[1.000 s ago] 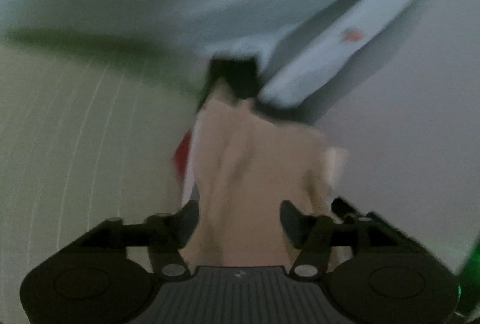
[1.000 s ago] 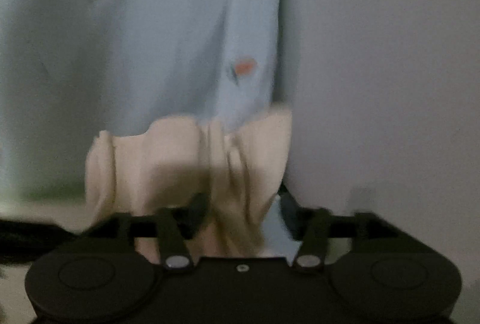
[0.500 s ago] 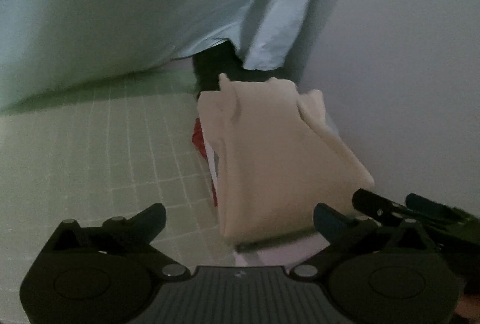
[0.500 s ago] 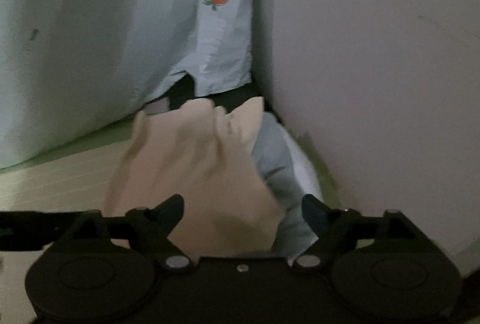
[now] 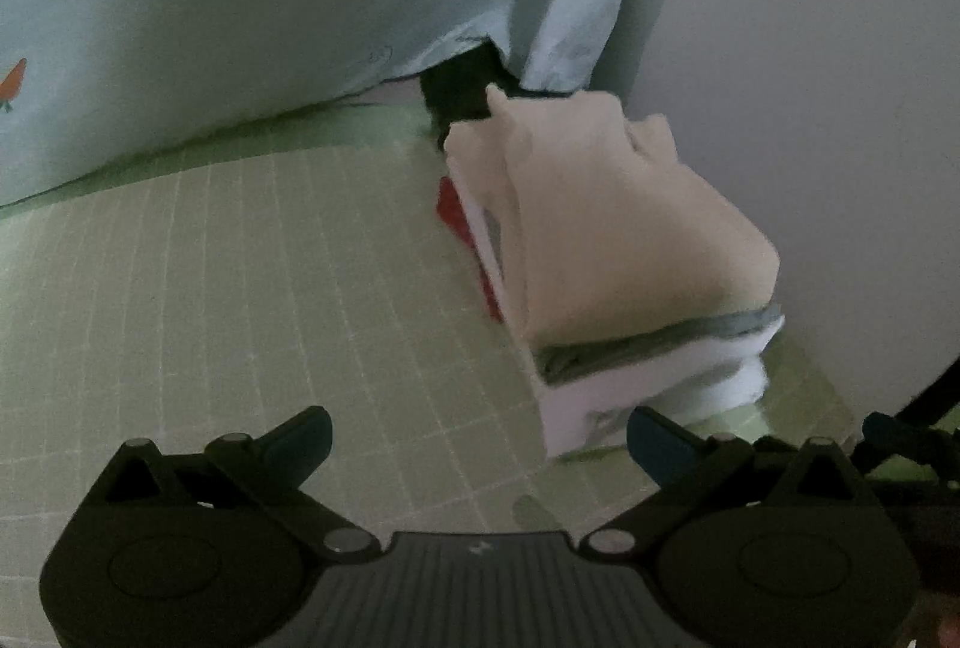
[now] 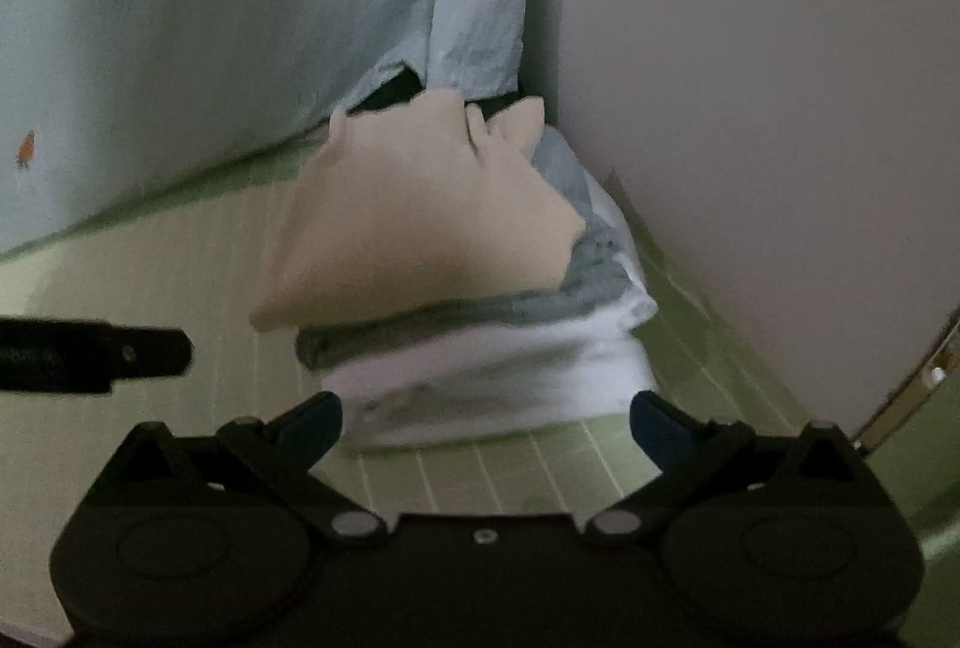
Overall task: Fold clothes
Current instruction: 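Place the folded shirt onto the clothes stack and open both grippers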
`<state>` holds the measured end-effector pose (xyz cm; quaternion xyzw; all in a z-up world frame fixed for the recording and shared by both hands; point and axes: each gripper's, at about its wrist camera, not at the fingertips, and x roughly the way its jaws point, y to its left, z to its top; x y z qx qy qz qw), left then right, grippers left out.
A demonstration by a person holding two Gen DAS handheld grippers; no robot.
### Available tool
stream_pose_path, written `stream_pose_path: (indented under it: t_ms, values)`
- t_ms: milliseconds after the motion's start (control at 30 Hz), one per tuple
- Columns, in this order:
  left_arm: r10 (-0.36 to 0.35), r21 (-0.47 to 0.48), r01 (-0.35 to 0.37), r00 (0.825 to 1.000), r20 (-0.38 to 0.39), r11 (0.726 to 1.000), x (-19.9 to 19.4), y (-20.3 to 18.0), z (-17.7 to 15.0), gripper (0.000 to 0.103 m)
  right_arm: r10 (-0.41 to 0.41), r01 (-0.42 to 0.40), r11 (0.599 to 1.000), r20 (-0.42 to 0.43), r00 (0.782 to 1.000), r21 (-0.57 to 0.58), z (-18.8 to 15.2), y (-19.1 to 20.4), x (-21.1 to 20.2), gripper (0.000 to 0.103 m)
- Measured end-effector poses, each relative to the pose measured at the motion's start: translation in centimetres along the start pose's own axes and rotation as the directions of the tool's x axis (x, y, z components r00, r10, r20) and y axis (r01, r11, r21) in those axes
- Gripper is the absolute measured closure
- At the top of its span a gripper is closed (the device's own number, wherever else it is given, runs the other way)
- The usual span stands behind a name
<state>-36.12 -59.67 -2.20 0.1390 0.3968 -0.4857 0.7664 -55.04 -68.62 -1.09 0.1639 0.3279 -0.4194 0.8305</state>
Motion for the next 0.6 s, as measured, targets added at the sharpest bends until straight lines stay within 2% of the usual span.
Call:
stream_pose_path:
  t_ms: [233,400,600]
  values:
    - [0.004,0.057,-0.003,1.000,-0.006,0.998,-0.59,0.14,-0.04,0.000,-0.002,0.003,0.999,-0.023,1.000,0.043,-0.64,0.55,-0.32,0.000]
    - [-0.031,0.081,0.032,0.999,-0.010,0.996,-0.51,-0.05,-0.37,0.000,-0.011,0.012,0.998,-0.019,1.000,0.057,-0.48,0.37,-0.05,0.000]
    - [-0.029,0.109,0.032,0.999,-0.022,0.994,-0.31,-0.46,-0.20,0.000,-0.021,0.022,0.997,-0.025,0.999,0.078,-0.60,0.09,0.09,0.000]
